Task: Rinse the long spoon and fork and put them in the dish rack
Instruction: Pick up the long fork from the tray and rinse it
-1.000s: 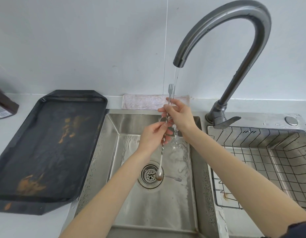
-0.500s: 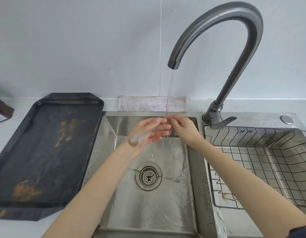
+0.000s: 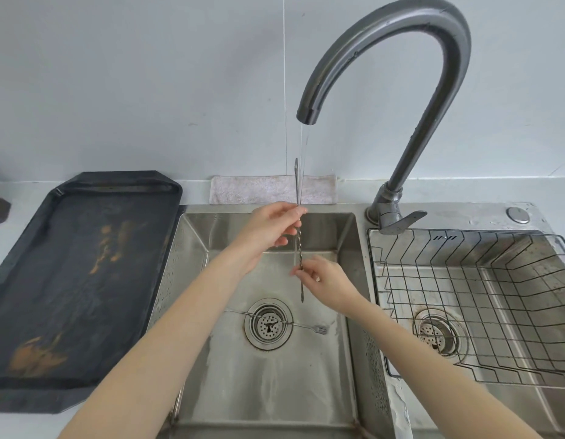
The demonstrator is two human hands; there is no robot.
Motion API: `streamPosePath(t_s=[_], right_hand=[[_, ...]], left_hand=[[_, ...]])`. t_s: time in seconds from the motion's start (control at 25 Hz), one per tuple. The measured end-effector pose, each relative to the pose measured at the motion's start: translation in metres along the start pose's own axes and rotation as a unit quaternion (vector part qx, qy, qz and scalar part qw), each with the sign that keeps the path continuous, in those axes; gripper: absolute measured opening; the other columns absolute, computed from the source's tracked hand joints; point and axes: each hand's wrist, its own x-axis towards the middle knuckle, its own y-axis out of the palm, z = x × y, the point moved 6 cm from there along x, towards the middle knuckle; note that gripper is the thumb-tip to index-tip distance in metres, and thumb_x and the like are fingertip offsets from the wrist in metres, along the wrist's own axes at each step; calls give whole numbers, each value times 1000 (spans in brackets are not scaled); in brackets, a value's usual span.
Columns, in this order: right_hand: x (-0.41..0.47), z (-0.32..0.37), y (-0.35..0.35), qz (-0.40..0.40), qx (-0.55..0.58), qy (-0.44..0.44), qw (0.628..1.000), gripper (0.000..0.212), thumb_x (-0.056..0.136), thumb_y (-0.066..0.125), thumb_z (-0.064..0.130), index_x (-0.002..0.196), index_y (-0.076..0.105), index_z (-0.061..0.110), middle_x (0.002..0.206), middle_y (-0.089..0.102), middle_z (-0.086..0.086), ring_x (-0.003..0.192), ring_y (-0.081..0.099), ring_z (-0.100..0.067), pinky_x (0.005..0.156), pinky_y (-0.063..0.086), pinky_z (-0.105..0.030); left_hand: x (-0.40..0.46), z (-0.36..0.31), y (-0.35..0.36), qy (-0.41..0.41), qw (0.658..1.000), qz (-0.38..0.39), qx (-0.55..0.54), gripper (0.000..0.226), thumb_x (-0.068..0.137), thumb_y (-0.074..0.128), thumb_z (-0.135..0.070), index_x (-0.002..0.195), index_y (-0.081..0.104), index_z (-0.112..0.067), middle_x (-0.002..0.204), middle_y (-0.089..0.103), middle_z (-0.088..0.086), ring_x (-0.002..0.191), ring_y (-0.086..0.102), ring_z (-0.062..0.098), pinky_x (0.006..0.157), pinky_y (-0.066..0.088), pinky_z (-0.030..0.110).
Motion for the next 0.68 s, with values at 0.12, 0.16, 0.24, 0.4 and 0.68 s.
streamPosePath(t_s=[0.12,0.16,0.24,0.4,0.68], right_hand=[[-4,-8,0,4,13,35,999,20,91,57,22,94,72,9,77,54,6,70,49,-7,72,35,-21],[-3,-11,0,0,22,50,999,21,90,59,24,91,72,9,85,61,-1,73,51,-11,75,38,-23],[-4,-14,-3,-6,33,72,997,21,90,59,26,91,73,10,85,68,-5,67,53,-8,72,42,-21],[-3,-22,-8,-37,105,119,987,16,88,63,22,86,71,9,60,54,12,38,52,10,45,38,-1],[-1,-28,-10,-80,183,155,967,9,86,65,16,78,62,15,62,57,10,41,57,9,53,50,-6]], left_hand=[[6,-17,-4,33,999,-22,20,13,90,54,-25,91,65,-20,70,53,-9,64,49,3,58,41,14],[7,-24,-4,45,998,-28,34,12,90,54,-25,87,65,-22,70,52,-9,64,49,2,56,42,12],[10,-36,-5,68,995,-36,55,13,90,53,-24,86,65,-22,74,54,-8,64,49,1,50,42,6],[16,-50,-4,107,988,-61,88,11,88,58,-25,81,62,-18,86,58,-1,77,54,9,56,47,7],[22,-59,-2,124,985,-57,108,19,93,48,-17,84,64,-20,83,70,2,78,68,13,87,49,23]])
